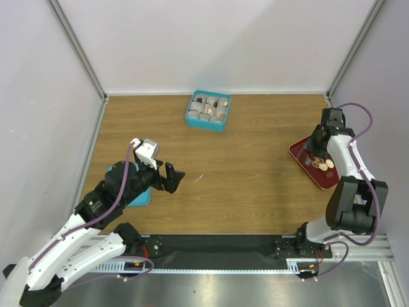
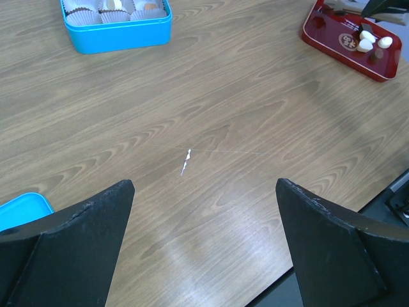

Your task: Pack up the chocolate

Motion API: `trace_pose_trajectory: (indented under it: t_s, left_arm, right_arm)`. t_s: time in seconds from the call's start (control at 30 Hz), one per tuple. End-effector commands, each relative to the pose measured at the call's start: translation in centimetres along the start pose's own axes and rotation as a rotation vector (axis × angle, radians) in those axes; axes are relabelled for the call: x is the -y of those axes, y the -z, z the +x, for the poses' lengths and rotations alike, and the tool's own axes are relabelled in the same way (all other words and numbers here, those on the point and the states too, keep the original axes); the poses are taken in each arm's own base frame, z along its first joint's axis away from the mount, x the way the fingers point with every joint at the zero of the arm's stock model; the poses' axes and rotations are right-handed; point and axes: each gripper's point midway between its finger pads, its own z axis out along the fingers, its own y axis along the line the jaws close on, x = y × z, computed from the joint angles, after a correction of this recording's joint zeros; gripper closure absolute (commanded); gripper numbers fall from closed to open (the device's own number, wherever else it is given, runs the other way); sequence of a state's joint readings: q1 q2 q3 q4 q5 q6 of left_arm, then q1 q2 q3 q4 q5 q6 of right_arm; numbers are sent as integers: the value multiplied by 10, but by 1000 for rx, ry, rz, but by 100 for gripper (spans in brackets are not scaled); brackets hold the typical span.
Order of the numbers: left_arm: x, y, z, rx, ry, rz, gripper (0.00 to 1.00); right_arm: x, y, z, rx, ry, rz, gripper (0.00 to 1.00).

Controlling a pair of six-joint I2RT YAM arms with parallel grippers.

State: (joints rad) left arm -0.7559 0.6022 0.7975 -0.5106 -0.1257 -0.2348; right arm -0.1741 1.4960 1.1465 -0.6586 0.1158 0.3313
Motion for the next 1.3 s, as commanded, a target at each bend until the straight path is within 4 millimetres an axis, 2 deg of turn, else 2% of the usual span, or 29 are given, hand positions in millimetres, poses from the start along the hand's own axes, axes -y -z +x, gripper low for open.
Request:
trace_pose_trajectory:
  t_s: [0.0, 0.2, 0.33, 0.37, 0.43, 0.47, 0.57, 0.6, 0.63, 0.67, 0.7, 0.77, 0.8, 0.83, 0.87, 0.93, 1.03, 1.1, 1.23, 1.27]
  left_arm:
    - [1, -2, -7, 27, -7, 8, 0]
    - [2, -2, -7, 27, -7, 15, 0]
    - [2, -2, -7, 28, -7, 12, 0]
    - [1, -1, -7, 29, -7, 7, 0]
    - [-1, 0, -8, 34, -3, -2, 0]
    - [-1, 0, -10, 42, -3, -5, 0]
    - [-5, 3, -13, 56, 0, -25, 0]
    - [-6, 4, -13, 59, 2, -31, 0]
    - [-8, 5, -15, 68, 3, -40, 0]
    - [-9, 6, -15, 73, 4, -44, 0]
    - [-9, 6, -16, 77, 4, -47, 0]
    - [-12, 8, -18, 85, 7, -63, 0]
    - [-13, 9, -18, 88, 8, -68, 0]
    - [-15, 10, -19, 92, 8, -78, 0]
    - [-16, 9, -19, 93, 7, -85, 0]
    - [-19, 11, -19, 96, 11, -96, 0]
    - [-25, 16, -23, 122, 19, -128, 0]
    - [-28, 20, -27, 146, 25, -143, 0]
    - [-30, 24, -29, 165, 31, -154, 0]
    - [-31, 23, -29, 163, 31, -157, 0]
  right_arm:
    - [0, 34, -19, 69, -10, -12, 60]
    - [-9, 58, -18, 77, 13, -37, 60]
    - [-39, 83, -24, 125, 59, -116, 60]
    - [-60, 95, -26, 147, 94, -166, 60]
    - [-89, 108, -27, 174, 130, -224, 60]
    - [-112, 118, -28, 192, 165, -266, 60]
    - [-159, 131, -29, 233, 209, -367, 60]
    - [-186, 135, -20, 232, 245, -417, 60]
    - [-207, 140, -25, 275, 250, -471, 61]
    - [-223, 142, -23, 289, 271, -506, 61]
    - [-251, 144, -20, 316, 289, -560, 60]
    - [-279, 143, -15, 328, 320, -614, 61]
    - [-300, 136, -16, 343, 335, -640, 61]
    - [-316, 138, -6, 349, 381, -664, 61]
    - [-326, 137, -5, 358, 401, -677, 61]
    - [-358, 130, 8, 368, 487, -717, 61]
    - [-390, 116, 26, 347, 559, -777, 60]
    - [-405, 114, 32, 347, 583, -812, 60]
    - [-422, 90, 38, 325, 585, -807, 60]
    - [-429, 82, 46, 301, 595, -824, 60]
